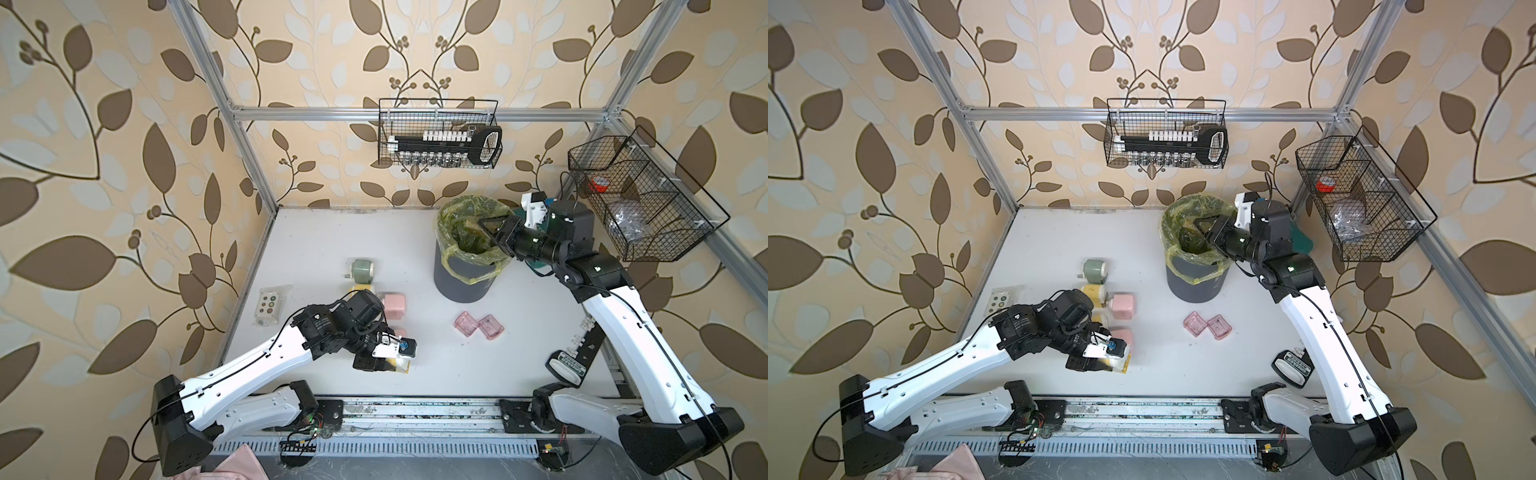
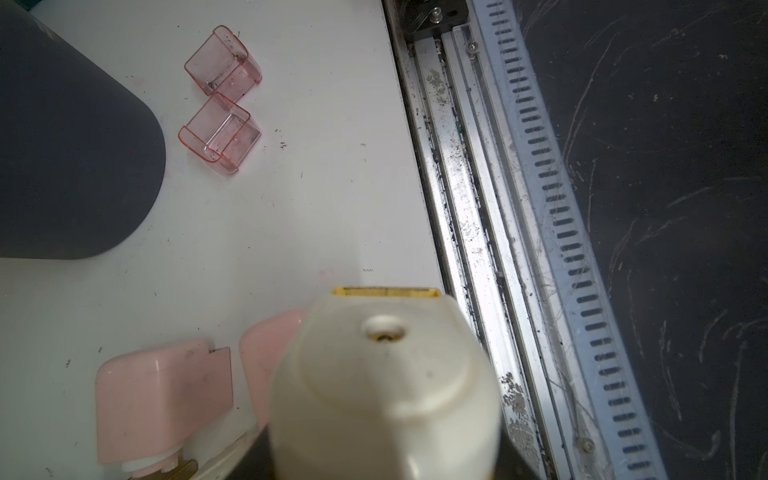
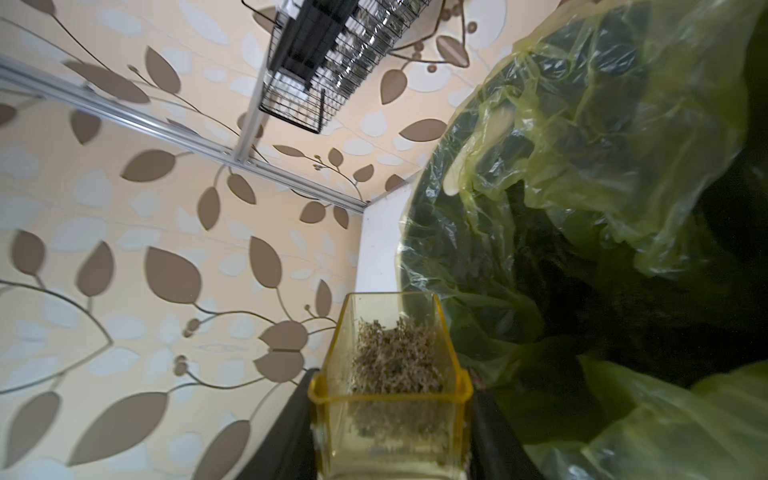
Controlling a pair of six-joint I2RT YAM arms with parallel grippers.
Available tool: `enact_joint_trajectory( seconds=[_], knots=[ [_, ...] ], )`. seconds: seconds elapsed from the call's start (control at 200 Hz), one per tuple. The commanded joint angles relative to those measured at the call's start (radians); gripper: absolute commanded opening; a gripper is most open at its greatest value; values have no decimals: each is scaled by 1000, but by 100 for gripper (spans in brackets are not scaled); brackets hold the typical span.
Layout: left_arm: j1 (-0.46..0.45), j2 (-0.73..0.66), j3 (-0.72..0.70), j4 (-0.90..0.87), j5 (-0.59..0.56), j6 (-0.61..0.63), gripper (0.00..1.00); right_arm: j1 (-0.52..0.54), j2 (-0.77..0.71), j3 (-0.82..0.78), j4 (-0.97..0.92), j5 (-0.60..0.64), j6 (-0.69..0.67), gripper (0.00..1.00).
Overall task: Take out the pencil sharpener tray and clean the shavings
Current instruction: Pour the shavings into the trash bin.
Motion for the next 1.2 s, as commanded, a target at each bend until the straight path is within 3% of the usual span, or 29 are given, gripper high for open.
enact_joint_trajectory(
  seconds=[0.0, 0.305, 0.605, 0.82, 1.195],
  knots=[
    [-4, -33, -9, 34, 23, 0, 0, -52, -4, -62, 166, -128, 282, 0],
    [-5, -46, -23, 37, 16, 9, 0, -89, 16, -176, 406, -159, 707, 0],
    [-4, -39, -20, 44, 17, 13, 0, -94, -5, -248, 437, -152, 907, 0],
    [-4, -42, -15, 37, 12, 20, 0, -100, -11, -214, 353, -184, 855, 0],
    [-4, -28, 3, 32, 18, 23, 0, -123, 35, -176, 348, -299, 924, 0]
  ],
)
